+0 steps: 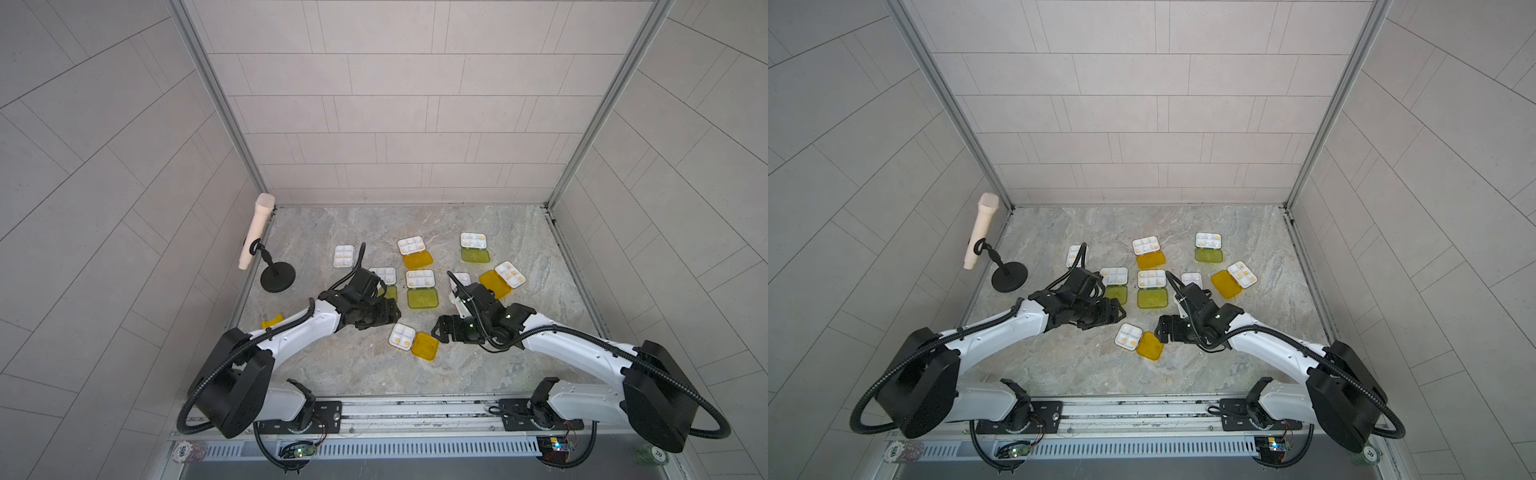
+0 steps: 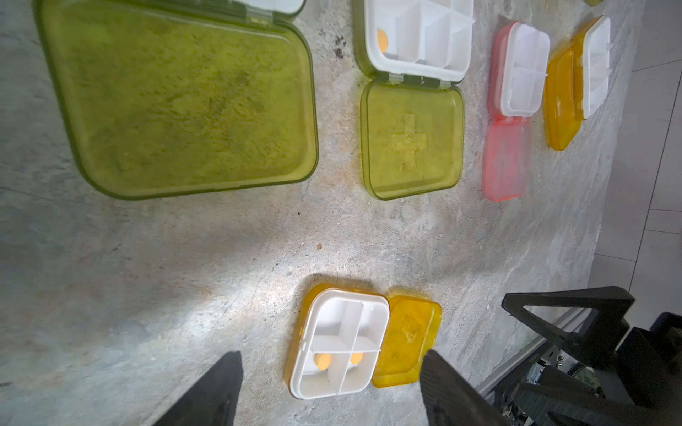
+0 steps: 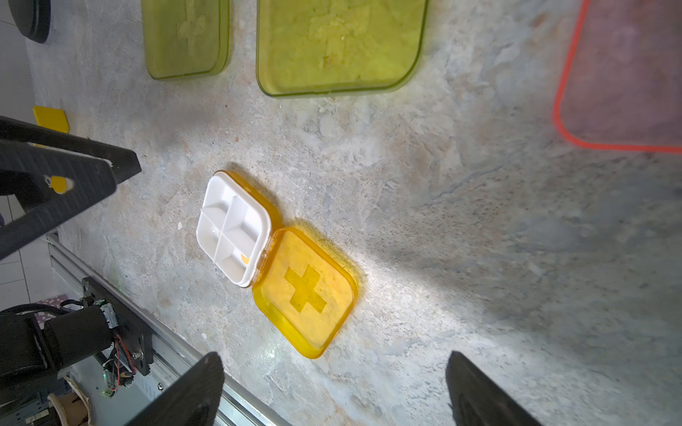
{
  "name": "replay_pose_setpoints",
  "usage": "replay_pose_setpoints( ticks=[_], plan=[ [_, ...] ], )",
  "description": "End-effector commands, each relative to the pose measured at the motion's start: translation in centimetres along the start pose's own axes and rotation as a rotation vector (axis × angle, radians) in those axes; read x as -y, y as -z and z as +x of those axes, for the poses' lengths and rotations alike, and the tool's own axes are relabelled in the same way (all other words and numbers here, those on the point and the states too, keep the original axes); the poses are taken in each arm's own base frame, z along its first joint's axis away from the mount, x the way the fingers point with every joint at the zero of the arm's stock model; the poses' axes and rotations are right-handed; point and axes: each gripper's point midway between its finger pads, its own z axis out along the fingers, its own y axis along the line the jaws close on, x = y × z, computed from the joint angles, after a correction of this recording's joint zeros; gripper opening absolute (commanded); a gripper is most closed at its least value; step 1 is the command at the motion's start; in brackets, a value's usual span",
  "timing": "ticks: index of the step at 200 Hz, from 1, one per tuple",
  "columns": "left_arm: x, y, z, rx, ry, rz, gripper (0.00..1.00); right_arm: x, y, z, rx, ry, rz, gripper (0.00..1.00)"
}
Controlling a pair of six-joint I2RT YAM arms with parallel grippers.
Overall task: Close pillboxes
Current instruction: Close the lid on the pillbox.
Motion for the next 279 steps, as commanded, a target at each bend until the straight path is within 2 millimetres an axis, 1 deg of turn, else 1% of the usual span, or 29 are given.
replay_pose_setpoints(
  ticks=[1,52,83,85,87,113,138,157,173,184,222,231,279],
  plan=[
    [-0.4,0.4,0.1,0.028,0.003,-0.014,0.82,0.7,0.0,0.2,0.009,-0.020,0.020,0.97],
    [-0.7,-0.1,0.0,0.016,-0.013,-0.031,0.83,0.5,-0.9,0.5,-0.026,-0.024,0.002,0.98],
    [-0.9,-0.5,0.0,0.014,-0.030,-0.037,0.84,-0.3,-0.9,0.3,-0.024,-0.032,-0.036,1.00],
    [-0.9,-0.6,0.0,0.011,-0.032,-0.037,0.84,0.4,-1.2,0.9,-0.038,-0.039,-0.025,1.00],
    [-0.8,-0.5,0.0,0.009,-0.035,-0.036,0.84,0.5,-1.3,1.1,-0.040,-0.041,-0.024,1.00],
    [-1.0,-1.1,-0.2,-0.019,-0.062,-0.068,0.85,-0.2,-1.6,1.0,-0.040,-0.062,-0.067,1.00],
    [-1.3,-2.2,0.3,-0.066,-0.043,-0.073,0.86,-0.8,-2.0,1.0,-0.057,-0.080,-0.100,1.00],
    [-1.6,-2.4,0.8,-0.069,-0.033,-0.063,0.87,-1.2,-2.3,1.1,-0.062,-0.098,-0.128,1.00],
    [-1.2,-2.5,1.2,-0.080,-0.019,-0.028,0.88,-1.5,-2.5,1.2,-0.067,-0.116,-0.151,1.00],
    [-0.7,-2.7,1.5,-0.086,-0.009,0.007,0.88,-1.4,-2.7,1.3,-0.068,-0.133,-0.156,1.00],
    [-1.3,-3.3,2.3,-0.103,0.015,0.015,0.90,-1.3,-3.5,1.7,-0.084,-0.182,-0.184,1.00],
    [-1.1,-3.4,2.5,-0.104,0.021,0.030,0.90,-1.3,-3.6,1.8,-0.084,-0.192,-0.189,1.00],
    [-0.8,-3.3,3.0,-0.108,0.021,0.055,0.90,-1.4,-4.1,2.1,-0.090,-0.236,-0.220,1.00]
  ],
)
